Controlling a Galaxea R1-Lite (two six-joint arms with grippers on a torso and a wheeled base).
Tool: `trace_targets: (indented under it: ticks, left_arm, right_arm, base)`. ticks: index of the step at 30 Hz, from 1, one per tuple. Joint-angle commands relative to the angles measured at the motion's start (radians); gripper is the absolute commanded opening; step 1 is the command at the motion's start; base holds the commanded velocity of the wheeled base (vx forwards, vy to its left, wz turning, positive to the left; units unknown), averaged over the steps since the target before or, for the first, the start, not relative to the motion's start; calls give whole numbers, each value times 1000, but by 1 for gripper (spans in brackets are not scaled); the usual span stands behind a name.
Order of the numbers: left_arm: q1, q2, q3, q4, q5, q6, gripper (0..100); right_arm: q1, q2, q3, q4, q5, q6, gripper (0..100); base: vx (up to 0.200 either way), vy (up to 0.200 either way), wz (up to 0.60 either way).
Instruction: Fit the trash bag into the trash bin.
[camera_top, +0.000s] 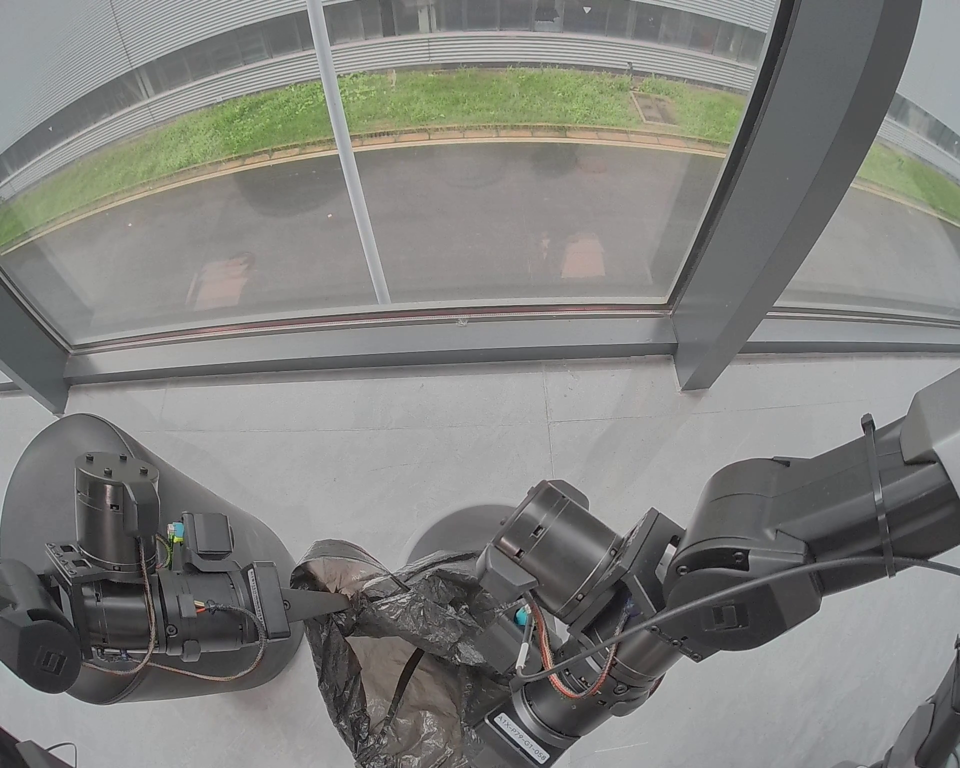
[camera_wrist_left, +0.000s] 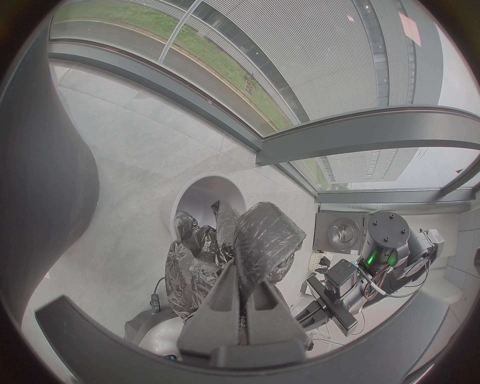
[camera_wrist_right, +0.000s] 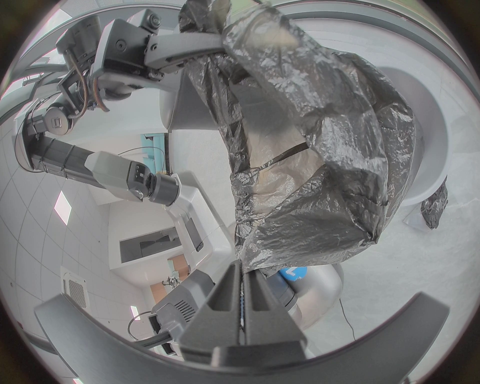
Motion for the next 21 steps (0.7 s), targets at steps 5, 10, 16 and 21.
trace_targets:
  ticks: [5,10,16,21]
  left_arm:
    - [22,72,-15,-14,1,3,0]
    - [31,143,-55,-30,1,-1,0]
    - [57,250,-81,-131,1,-4,0]
    - [57,327,-99,-212,-1,-4,0]
  right_arm:
    - [-99,23,22,-79,-8,-1,0]
    - [-209,28,21,-101,-6,-10,0]
    - [-264,40,45,-196,-6,-9,0]
    - [-289,62,62,-305,-11,-1,0]
  base:
    - [0,0,0]
    - [0,0,0]
    - [0,0,0]
    - [0,0,0]
